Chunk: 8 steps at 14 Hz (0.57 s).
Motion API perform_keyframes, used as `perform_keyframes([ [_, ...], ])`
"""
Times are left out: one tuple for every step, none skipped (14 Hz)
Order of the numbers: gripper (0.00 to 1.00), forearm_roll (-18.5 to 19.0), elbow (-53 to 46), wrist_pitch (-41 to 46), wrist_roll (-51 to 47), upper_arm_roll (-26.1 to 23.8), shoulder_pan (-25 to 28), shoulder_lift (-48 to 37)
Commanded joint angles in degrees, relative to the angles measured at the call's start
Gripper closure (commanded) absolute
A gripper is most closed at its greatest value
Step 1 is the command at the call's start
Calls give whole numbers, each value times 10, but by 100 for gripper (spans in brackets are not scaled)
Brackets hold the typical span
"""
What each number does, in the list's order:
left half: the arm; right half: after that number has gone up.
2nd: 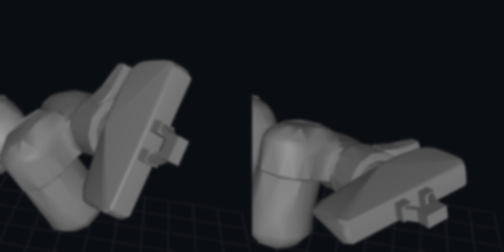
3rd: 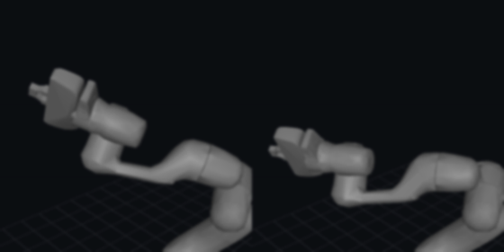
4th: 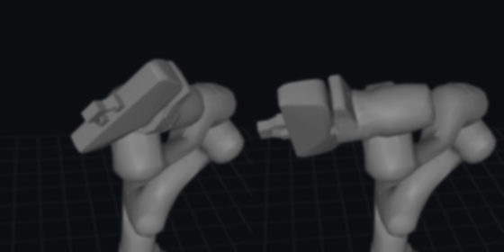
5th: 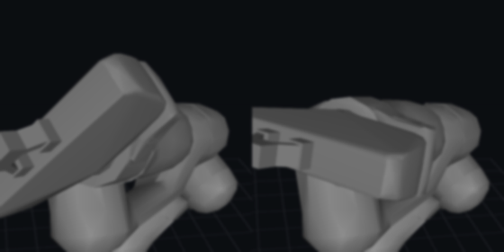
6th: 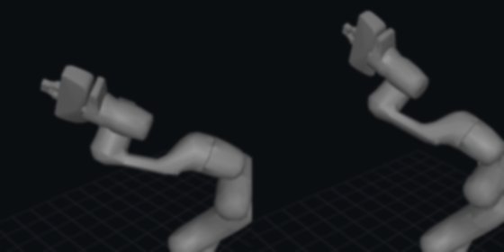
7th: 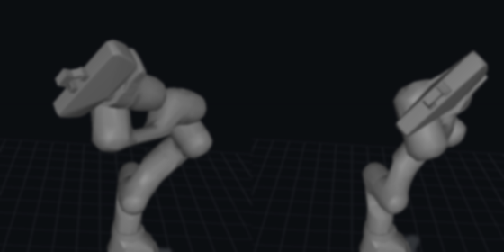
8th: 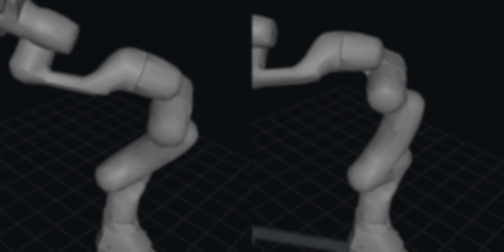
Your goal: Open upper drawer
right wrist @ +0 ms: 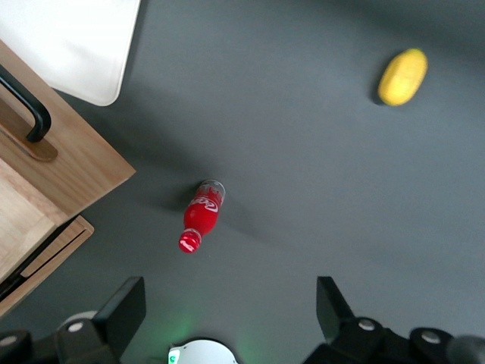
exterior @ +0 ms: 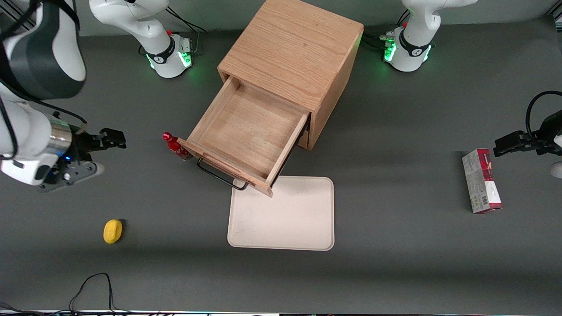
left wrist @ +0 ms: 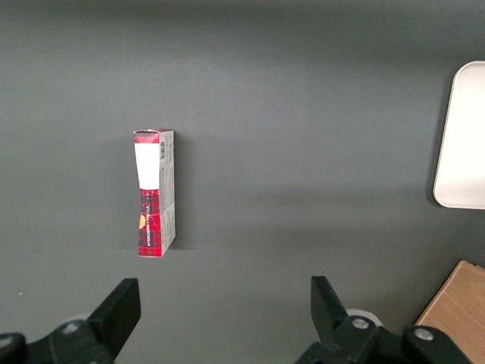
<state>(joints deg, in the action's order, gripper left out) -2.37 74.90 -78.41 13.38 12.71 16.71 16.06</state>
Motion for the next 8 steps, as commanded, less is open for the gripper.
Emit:
perform_keyframes([
  [0, 7, 31, -1, -20, 28, 6, -51],
  [0, 7, 37, -1, -20, 28, 8, -60],
  [0, 5, 48, -6, -20, 28, 9, -67],
  [0, 5, 56, -11, -21, 28, 9, -75],
  [0, 4, 87, -32, -21, 28, 9, -88],
  [0, 4, 131, -73, -23, 28, 12, -114],
  [0, 4, 173, -107, -44, 28, 19, -138],
  [0, 4, 193, -125, -72, 28, 20, -151],
])
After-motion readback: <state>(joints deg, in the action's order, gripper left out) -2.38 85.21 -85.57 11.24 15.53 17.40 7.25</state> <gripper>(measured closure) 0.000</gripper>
